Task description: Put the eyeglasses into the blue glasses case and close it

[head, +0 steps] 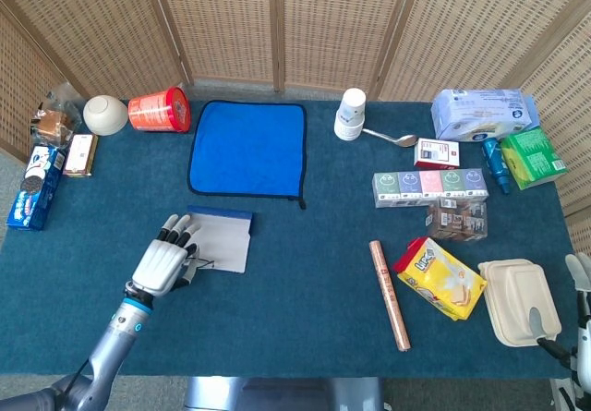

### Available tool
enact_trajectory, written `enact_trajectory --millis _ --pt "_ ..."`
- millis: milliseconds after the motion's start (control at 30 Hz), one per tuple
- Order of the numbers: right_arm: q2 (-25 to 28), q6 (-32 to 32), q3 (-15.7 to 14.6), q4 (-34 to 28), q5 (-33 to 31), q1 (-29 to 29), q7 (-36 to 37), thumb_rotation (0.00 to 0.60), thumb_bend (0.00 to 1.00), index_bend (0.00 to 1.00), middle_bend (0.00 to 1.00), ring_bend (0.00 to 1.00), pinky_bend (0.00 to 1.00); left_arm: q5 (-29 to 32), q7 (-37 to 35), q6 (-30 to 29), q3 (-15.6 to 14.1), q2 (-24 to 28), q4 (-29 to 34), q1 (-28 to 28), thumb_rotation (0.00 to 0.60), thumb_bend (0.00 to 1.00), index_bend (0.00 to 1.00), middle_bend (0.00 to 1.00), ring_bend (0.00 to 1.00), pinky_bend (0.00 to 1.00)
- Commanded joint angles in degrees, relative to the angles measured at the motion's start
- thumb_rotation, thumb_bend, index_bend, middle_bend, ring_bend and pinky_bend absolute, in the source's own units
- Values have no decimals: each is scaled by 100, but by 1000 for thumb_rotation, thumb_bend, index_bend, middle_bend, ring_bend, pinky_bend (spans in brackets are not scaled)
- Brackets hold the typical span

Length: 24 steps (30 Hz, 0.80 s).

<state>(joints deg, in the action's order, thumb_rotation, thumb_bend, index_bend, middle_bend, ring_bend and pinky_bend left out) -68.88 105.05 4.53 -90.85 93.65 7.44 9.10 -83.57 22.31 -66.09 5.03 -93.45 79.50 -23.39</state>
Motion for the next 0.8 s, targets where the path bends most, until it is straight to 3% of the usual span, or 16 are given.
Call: enact_trajectory --millis 33,400,667,800 --pt "4 8 2 -2 4 4 6 600 378 0 51 0 83 59 14 42 44 -92 -82 -72 482 542 478 153 0 0" --pt "29 40 12 7 14 24 85 600 377 0 52 0 84 206 129 181 158 -448 -475 -347 494 524 436 134 0 0" --pt "69 146 -6 -27 51 93 144 600 380 0 51 0 84 172 328 32 264 -751 -819 -544 504 415 118 7 0 0" --pt "80 175 -13 -15 59 117 184 600 378 0 51 0 84 184 345 -47 327 -810 -931 -606 509 397 53 0 0 0"
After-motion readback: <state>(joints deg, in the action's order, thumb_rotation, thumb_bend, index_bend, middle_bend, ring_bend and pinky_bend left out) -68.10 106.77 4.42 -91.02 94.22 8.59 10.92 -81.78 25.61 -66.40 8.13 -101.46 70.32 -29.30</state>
